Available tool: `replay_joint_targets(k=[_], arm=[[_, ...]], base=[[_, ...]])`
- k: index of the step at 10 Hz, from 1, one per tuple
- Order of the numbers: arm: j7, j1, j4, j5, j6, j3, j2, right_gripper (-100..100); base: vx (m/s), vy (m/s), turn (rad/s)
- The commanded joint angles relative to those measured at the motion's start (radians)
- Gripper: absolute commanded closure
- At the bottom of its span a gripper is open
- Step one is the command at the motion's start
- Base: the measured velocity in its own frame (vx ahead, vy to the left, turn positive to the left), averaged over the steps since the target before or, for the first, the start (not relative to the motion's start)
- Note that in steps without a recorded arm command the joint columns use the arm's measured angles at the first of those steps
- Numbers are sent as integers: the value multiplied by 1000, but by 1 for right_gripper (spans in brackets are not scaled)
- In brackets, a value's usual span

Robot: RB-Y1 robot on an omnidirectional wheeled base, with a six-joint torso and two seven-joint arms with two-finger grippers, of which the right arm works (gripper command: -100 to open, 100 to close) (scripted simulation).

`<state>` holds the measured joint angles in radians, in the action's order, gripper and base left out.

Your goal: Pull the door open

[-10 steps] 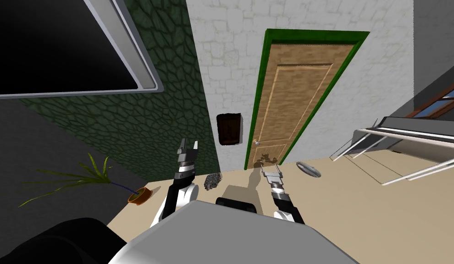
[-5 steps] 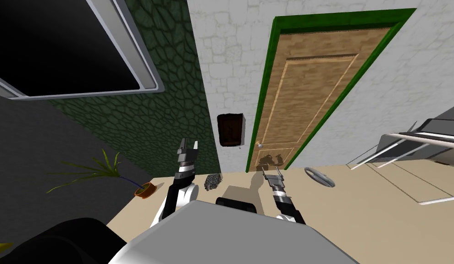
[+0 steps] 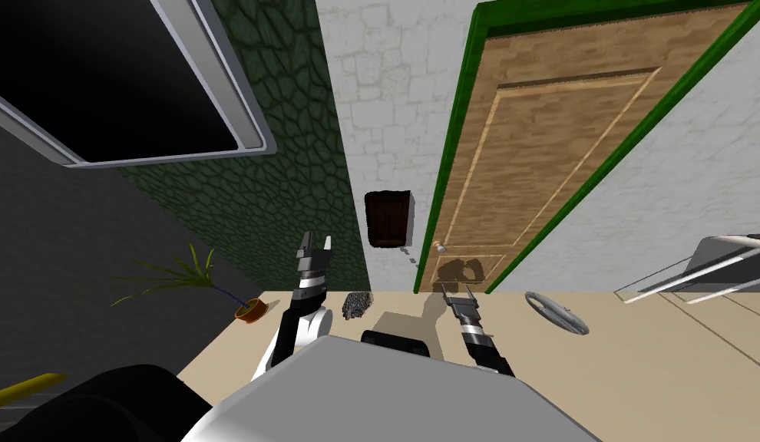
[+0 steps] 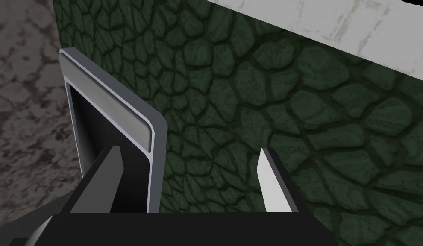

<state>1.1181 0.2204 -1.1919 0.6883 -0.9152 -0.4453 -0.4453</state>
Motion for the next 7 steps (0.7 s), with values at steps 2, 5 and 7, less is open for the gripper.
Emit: replay_joint_targets(k=[2,5,7], arm=[[56,-11,44,27,-15,-23,-17,-100],[119,-24,94,57,-32,-48,-37,-100],[156,-31,124,75,-42,-62,-49,-100]], base=[[84,-57,126],[69,-63,105],[63,-50,107]])
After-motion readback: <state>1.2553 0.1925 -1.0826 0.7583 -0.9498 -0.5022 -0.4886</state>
